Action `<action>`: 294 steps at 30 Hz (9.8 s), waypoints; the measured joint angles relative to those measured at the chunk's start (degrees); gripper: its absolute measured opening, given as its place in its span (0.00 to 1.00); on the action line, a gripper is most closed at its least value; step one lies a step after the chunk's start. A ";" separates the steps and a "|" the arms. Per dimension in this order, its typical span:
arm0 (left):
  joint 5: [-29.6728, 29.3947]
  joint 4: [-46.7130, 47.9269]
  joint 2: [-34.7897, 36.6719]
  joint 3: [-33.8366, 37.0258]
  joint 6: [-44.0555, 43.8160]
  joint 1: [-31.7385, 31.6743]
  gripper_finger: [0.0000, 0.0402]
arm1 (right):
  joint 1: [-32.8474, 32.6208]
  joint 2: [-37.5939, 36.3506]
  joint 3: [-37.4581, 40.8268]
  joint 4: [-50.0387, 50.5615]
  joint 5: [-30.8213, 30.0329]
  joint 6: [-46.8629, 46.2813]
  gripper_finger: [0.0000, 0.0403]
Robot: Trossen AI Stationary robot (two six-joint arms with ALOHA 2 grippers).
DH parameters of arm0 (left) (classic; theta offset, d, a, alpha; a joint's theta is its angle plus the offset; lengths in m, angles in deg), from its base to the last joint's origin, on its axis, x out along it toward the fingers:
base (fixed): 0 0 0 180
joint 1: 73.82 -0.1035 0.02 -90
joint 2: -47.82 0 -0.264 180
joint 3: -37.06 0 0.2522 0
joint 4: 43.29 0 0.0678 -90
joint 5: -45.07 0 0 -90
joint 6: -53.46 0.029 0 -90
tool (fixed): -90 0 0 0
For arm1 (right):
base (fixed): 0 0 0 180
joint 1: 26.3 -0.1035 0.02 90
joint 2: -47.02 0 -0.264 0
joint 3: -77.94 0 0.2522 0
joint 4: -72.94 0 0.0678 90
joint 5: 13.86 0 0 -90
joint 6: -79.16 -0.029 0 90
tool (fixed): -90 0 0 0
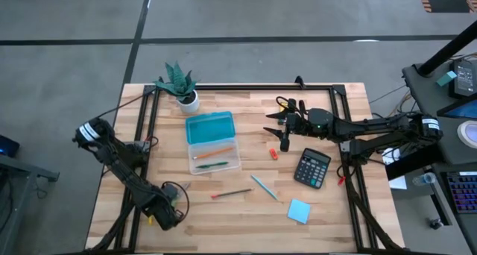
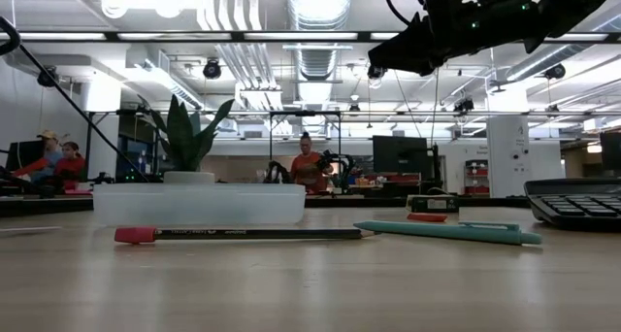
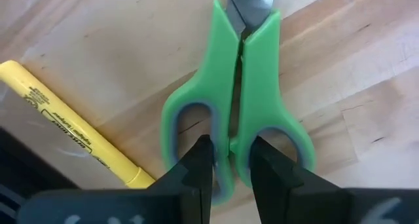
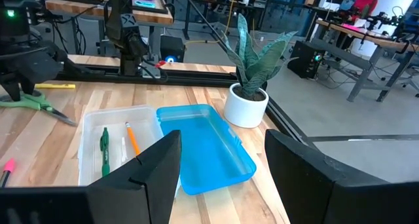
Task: Pack school essentials
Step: Put the green scissors into the blue supply box, then put the blue pen into the blue supply box
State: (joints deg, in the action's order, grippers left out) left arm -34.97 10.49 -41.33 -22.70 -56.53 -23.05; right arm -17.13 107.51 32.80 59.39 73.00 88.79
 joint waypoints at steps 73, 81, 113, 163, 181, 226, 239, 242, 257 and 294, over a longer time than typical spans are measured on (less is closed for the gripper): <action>-12.81 15.71 -1.89 -17.12 90.33 -52.30 0.38 | 0.26 0.02 0.00 1.95 -0.02 0.90 0.52; -8.47 15.90 2.27 -17.22 72.13 -42.02 0.39 | 0.26 0.02 0.00 1.87 -0.02 0.90 0.52; -27.00 -27.81 6.34 -12.86 121.47 -30.95 0.39 | -19.37 -0.04 -4.02 11.36 5.18 -41.13 0.52; -40.46 -50.10 32.98 13.88 122.61 -32.76 0.39 | -23.78 53.10 -51.71 74.54 5.39 -55.04 0.52; -40.44 -50.23 32.98 13.88 122.35 -32.76 0.39 | -24.33 54.14 -51.60 74.86 2.05 -53.84 0.05; -34.22 -107.26 1.75 13.81 114.85 -32.74 0.39 | -18.60 20.33 -10.38 -24.55 0.67 -2.04 0.03; -33.12 -116.03 -10.24 6.87 113.28 -33.28 0.39 | -18.62 20.24 -10.29 -24.39 0.94 -4.11 0.03; -33.07 -115.98 -10.34 6.31 113.28 -33.66 0.39 | -18.60 20.24 -10.29 -24.43 0.81 -5.13 0.03; -33.41 -115.63 -9.77 6.41 113.77 -34.03 0.06 | -18.64 20.22 -10.29 -24.24 0.76 -4.13 0.03; -22.28 -3.78 9.34 -7.17 88.11 -47.40 0.03 | -18.62 -6.57 -7.99 22.77 -4.44 -15.21 0.48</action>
State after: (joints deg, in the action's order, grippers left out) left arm -57.25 6.71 -31.98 -29.88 31.58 -70.45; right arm -35.75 100.94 24.81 82.16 68.57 73.57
